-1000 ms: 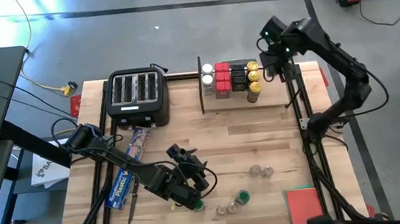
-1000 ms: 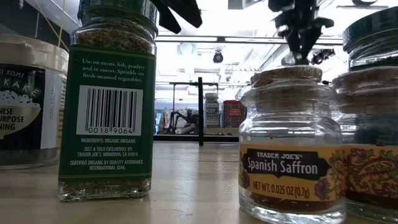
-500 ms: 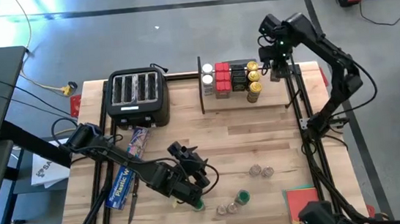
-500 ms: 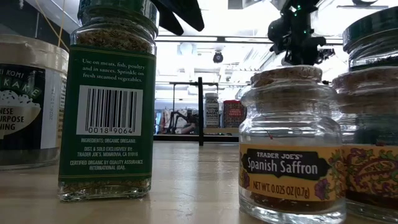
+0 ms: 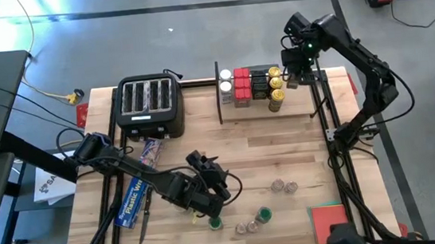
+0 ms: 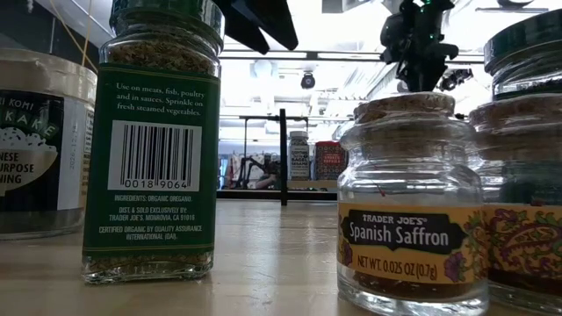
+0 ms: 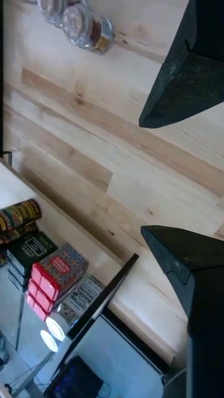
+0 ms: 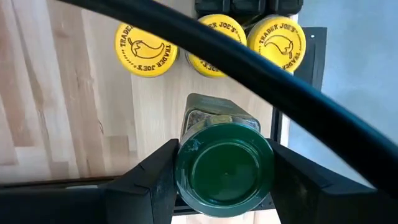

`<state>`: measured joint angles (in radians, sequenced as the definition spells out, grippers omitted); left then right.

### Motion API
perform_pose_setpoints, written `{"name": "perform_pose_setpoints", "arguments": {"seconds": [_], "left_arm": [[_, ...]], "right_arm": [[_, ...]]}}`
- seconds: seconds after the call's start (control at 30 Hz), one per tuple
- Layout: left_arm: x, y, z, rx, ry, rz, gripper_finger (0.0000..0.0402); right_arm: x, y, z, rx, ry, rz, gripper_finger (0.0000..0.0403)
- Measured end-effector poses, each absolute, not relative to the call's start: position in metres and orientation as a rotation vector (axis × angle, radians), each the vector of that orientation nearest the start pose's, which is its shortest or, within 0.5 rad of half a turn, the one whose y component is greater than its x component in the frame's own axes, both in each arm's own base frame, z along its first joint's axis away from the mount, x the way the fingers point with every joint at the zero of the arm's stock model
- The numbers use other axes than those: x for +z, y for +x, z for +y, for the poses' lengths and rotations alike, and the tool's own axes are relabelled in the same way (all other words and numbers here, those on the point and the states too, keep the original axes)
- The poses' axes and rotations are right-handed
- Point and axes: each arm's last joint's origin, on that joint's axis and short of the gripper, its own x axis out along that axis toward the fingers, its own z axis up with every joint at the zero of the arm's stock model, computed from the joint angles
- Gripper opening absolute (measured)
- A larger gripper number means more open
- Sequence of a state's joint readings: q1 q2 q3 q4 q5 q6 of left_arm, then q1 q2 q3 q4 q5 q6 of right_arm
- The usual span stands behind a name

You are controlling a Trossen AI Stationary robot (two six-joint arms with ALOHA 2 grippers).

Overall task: Shelf spices
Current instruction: Put the top right green seasoning bottle on the shelf

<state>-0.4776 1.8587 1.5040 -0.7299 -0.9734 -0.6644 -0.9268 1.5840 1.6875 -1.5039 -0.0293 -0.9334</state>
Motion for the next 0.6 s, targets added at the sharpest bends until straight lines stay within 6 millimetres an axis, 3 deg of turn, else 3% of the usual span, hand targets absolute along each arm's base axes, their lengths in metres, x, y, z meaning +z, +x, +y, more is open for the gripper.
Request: {"name": "perform_pose_setpoints", "arguments": {"seconds": [0.2,0.4,0.5,0.6], "left_arm": [[0.253,0.357,-0.146,0.686,0.116,0.628,0.0266],[0.254,0.367,-0.135,0.627,0.087,0.669,0.0266],[0.254,0.369,-0.131,0.623,0.077,0.668,0.0266],[0.255,0.370,-0.131,0.625,0.077,0.660,0.0266]], "right_arm": [[0.362,0.182,-0.212,-0.088,-0.210,1.476,0.0193],[0.385,0.204,-0.203,-0.109,-0.465,1.397,0.0193],[0.391,0.207,-0.209,-0.148,-0.558,1.375,0.0193],[0.390,0.197,-0.222,-0.181,-0.567,1.408,0.0193]]}}
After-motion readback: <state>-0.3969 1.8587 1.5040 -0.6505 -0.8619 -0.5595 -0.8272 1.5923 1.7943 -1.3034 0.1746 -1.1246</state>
